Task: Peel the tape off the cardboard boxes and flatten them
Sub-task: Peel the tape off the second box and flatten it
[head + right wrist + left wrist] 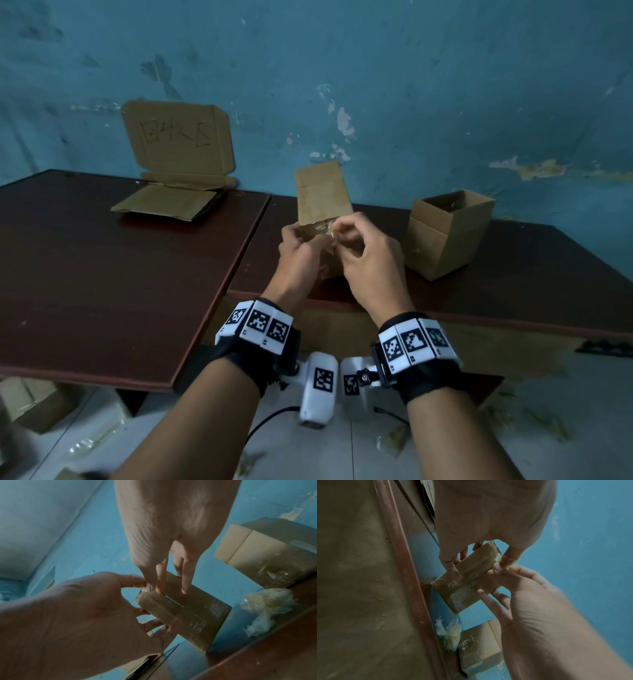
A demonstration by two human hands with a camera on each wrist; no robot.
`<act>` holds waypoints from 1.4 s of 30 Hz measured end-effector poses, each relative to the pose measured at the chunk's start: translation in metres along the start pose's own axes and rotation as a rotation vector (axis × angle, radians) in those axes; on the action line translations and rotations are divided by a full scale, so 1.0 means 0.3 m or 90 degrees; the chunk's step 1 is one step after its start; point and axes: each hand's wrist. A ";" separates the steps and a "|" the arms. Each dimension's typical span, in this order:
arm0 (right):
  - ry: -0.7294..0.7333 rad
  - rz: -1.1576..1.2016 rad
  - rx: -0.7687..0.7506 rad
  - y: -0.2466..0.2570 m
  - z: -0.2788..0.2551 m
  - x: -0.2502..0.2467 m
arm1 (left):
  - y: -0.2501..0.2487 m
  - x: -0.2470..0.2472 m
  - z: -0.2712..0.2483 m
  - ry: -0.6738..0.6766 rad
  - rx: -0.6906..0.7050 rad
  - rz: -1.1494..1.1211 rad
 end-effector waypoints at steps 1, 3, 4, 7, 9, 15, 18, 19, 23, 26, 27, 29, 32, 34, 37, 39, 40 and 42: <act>-0.001 -0.010 0.007 -0.001 0.001 0.004 | 0.000 0.001 0.000 -0.006 0.003 0.004; -0.005 -0.019 0.018 -0.003 0.006 0.012 | 0.004 0.002 0.003 -0.011 0.002 0.009; -0.005 -0.019 0.020 -0.002 0.007 0.016 | 0.006 0.002 0.004 -0.012 -0.001 0.011; -0.004 -0.025 0.015 0.002 0.008 0.027 | 0.012 0.000 0.003 -0.023 -0.003 0.036; 0.001 -0.033 0.023 0.001 0.008 0.027 | 0.018 0.000 0.004 -0.030 0.005 0.063; 0.007 -0.056 0.045 -0.011 0.012 0.018 | 0.026 0.024 -0.006 -0.046 0.035 0.108; 0.023 -0.067 0.055 -0.006 0.014 0.013 | 0.029 0.036 -0.007 -0.058 0.039 0.110; 0.028 -0.066 0.063 -0.002 0.015 0.010 | 0.033 0.039 -0.006 -0.058 0.041 0.113; 0.041 -0.039 0.092 0.002 0.019 0.001 | 0.031 0.041 -0.003 -0.046 0.053 0.125; 0.030 0.014 0.127 -0.013 0.017 -0.006 | 0.016 0.027 0.009 -0.033 0.032 0.103; 0.026 0.038 0.140 -0.020 0.017 -0.009 | 0.012 0.020 0.014 -0.025 0.024 0.086; 0.023 0.065 0.154 -0.027 0.020 -0.016 | 0.004 0.011 0.006 -0.007 0.031 0.071; 0.018 0.040 0.148 -0.026 0.027 -0.025 | 0.003 -0.001 0.005 -0.009 0.051 0.067; 0.007 0.052 0.156 -0.023 0.027 -0.030 | 0.010 -0.005 0.013 -0.019 0.062 0.089; -0.007 0.100 0.200 -0.017 0.027 -0.030 | 0.018 -0.007 0.024 -0.029 0.093 0.132; -0.025 0.153 0.222 -0.005 0.025 -0.029 | 0.004 -0.004 0.006 -0.042 0.128 0.144; -0.037 0.197 0.231 0.005 0.024 -0.031 | 0.001 -0.004 0.000 -0.049 0.146 0.154; -0.054 0.288 0.257 0.021 0.026 -0.039 | 0.002 -0.003 -0.006 -0.056 0.168 0.158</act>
Point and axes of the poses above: each hand's wrist, its own z-axis towards the middle knuckle, its own x-axis out of the palm, y = z × x, and after that the axes turned 5 degrees about -x, right-handed
